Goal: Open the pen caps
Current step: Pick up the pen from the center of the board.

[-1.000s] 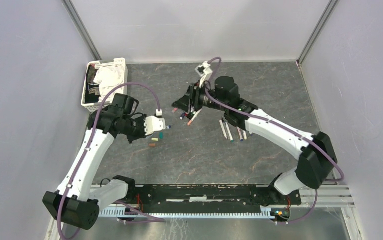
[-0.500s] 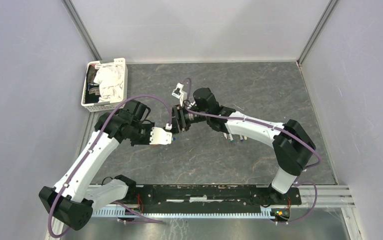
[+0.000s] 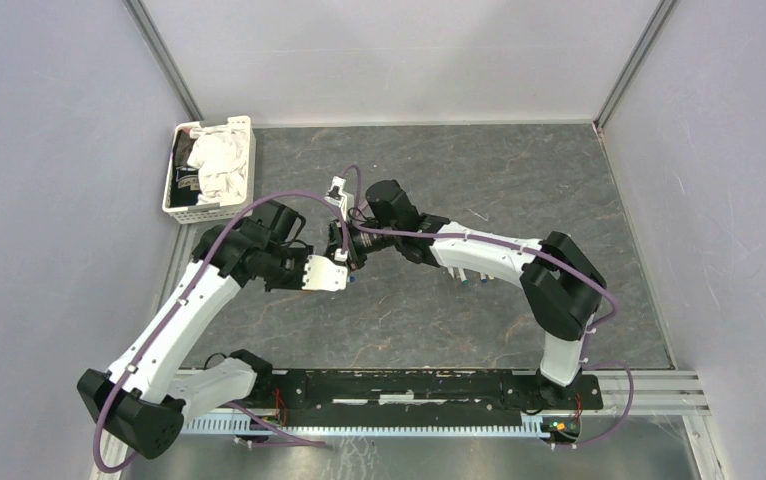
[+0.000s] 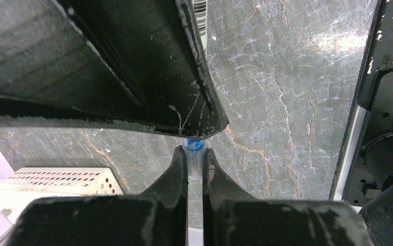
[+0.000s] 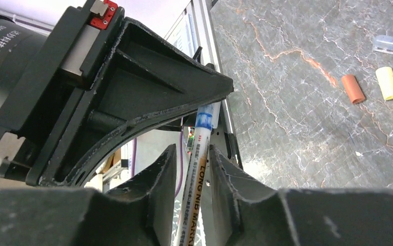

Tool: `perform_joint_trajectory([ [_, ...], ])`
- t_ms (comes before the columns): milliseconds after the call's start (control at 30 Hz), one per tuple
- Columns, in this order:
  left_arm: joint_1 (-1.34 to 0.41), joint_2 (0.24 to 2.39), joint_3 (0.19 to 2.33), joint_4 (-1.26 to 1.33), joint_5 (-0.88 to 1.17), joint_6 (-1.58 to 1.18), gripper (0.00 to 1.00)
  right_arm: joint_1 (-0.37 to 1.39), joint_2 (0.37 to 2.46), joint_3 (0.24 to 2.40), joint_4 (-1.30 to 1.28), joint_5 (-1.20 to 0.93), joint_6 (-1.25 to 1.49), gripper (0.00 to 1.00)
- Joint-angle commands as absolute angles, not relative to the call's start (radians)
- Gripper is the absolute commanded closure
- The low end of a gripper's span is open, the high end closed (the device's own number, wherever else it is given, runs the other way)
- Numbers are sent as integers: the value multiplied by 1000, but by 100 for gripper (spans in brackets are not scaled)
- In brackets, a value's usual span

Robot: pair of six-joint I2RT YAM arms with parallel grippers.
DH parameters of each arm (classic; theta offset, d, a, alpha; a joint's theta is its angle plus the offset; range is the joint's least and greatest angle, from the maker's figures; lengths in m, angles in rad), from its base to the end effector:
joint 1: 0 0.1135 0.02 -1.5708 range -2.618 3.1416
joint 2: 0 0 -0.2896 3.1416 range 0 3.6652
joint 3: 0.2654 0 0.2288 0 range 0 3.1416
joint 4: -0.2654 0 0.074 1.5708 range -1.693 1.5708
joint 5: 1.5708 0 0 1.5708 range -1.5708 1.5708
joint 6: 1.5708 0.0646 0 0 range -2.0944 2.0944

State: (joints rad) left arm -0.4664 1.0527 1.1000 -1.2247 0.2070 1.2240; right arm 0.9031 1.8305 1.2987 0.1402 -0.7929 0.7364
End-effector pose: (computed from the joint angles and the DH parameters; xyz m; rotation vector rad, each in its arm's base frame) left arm 0.1252 -0.0779 0.3087 2.0575 1.7502 -0.0616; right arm 0.2273 0.3625 0.2876 -0.8139 2.1861 1.7401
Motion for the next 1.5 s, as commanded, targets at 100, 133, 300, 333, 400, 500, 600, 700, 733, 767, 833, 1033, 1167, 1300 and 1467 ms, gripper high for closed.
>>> perform_joint_trajectory([
  [100,-482,1027,1109,-1210,210,1236,98,912,1855,1354,175,-886,738,71],
  [133,-482,1029,1109,-1210,210,1237,98,913,1855,1349,184,-904,739,71],
  [300,-483,1035,1111,-1206,205,1236,98,913,1848,1329,168,-957,708,65],
  [333,-483,1035,1112,-1204,204,1236,98,913,1848,1328,153,-956,697,64],
  [400,-483,1035,1112,-1200,206,1235,98,913,1851,1328,130,-953,680,64],
  [500,-485,1038,1113,-1197,205,1227,98,916,1854,1332,118,-954,668,65],
  [600,-485,1039,1115,-1185,206,1212,98,916,1851,1336,119,-954,662,82],
  [700,-486,1043,1131,-1168,229,1164,67,906,1841,1334,133,-957,654,100],
  [733,-485,1045,1141,-1167,246,1139,50,898,1831,1323,144,-961,648,100],
  [767,-485,1047,1151,-1167,267,1117,42,890,1811,1310,160,-967,633,100],
  [833,-486,1044,1168,-1192,327,1099,33,865,1769,1270,170,-978,589,100],
  [1033,-485,1023,1183,-1229,525,1060,26,812,1613,1065,362,-1055,574,100],
  [1167,-485,1055,1215,-1253,662,1030,26,812,1568,997,460,-1112,597,100],
  [1300,-485,1085,1253,-1274,741,1015,27,812,1564,978,546,-1146,646,100],
  [1467,-485,1111,1282,-1321,730,1053,38,812,1572,980,587,-1149,688,100],
])
